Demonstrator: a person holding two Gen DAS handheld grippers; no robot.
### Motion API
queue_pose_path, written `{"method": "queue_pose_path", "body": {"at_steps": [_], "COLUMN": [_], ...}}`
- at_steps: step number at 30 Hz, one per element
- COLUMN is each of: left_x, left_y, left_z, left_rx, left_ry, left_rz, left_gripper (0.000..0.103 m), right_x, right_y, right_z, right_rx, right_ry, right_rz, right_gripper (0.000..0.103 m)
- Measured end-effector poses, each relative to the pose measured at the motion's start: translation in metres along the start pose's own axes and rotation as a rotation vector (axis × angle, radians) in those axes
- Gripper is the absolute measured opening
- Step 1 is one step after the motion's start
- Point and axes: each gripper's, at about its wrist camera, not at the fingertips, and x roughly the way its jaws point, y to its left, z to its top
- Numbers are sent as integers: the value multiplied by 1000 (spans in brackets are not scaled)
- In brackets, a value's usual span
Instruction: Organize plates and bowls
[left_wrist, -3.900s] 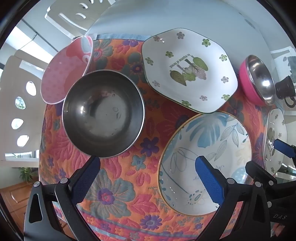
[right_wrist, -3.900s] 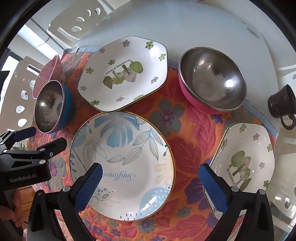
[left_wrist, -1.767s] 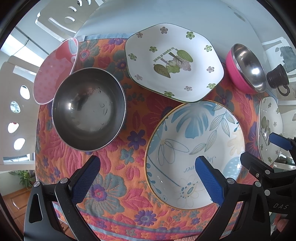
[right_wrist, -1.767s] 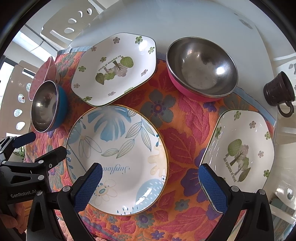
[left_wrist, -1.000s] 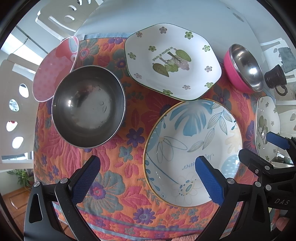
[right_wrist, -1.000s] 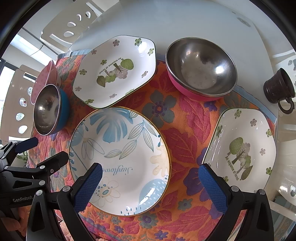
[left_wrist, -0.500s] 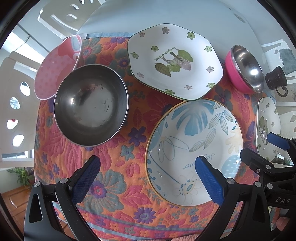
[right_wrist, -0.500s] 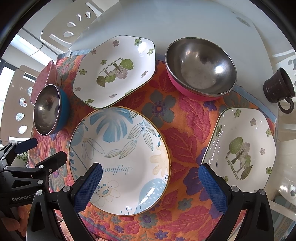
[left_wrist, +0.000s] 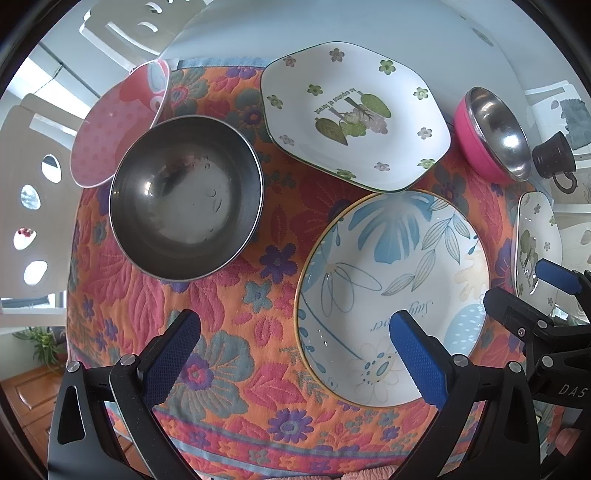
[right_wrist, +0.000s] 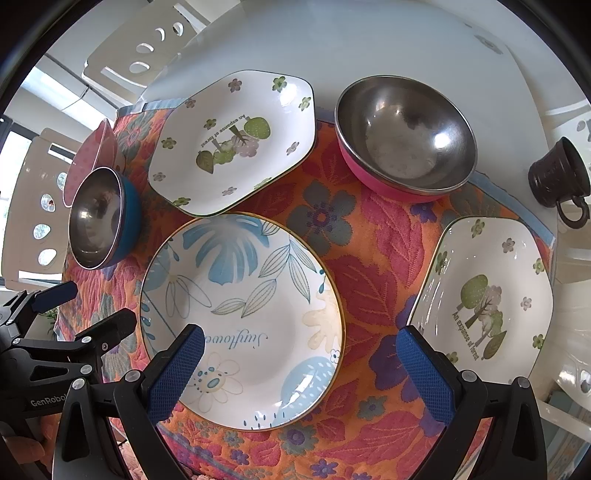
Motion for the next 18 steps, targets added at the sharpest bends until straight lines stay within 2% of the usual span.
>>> {"method": "queue_pose_path", "body": {"at_steps": [5,11,15,18], "left_x": [6,25,44,58], "left_y": [4,4,4,5], "left_z": [-4,-24,-38,-50], "left_rx": [-6,-4,-6,-20], "left_ry": [4,42,74,98], "left_rz": [2,-1,2,12], "left_gripper": [102,102,102,102], "right_x": [8,36,50,56], "right_y": [-2,-11,-7,3], "right_z": [1,6,12,20], "right_rx": [-10,-37,-99,-144], "right_ry": [3,28,31,26], "right_rz": [-11,-54,-102,-89], "right_gripper": [103,103,103,103]}}
